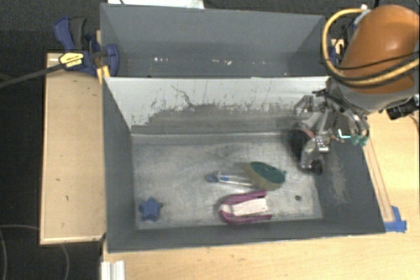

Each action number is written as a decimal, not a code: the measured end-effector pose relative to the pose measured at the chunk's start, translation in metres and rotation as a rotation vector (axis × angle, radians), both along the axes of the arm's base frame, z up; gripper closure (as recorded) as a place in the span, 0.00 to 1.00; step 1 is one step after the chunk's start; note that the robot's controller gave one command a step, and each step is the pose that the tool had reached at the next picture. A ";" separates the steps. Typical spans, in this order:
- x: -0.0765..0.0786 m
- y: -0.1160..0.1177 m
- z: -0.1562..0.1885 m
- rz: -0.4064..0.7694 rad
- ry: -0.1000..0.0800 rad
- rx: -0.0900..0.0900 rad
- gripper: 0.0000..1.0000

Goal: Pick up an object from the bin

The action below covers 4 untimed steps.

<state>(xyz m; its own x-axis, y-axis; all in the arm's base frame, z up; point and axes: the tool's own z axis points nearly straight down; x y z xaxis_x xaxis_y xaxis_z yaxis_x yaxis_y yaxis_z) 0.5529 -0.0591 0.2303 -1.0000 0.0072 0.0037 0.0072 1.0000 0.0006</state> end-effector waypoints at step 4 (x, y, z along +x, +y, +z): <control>0.042 0.033 -0.157 0.594 -0.014 -0.001 0.00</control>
Offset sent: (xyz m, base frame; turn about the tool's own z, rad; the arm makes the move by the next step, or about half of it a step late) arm -0.0051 0.0791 -0.1187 -0.2120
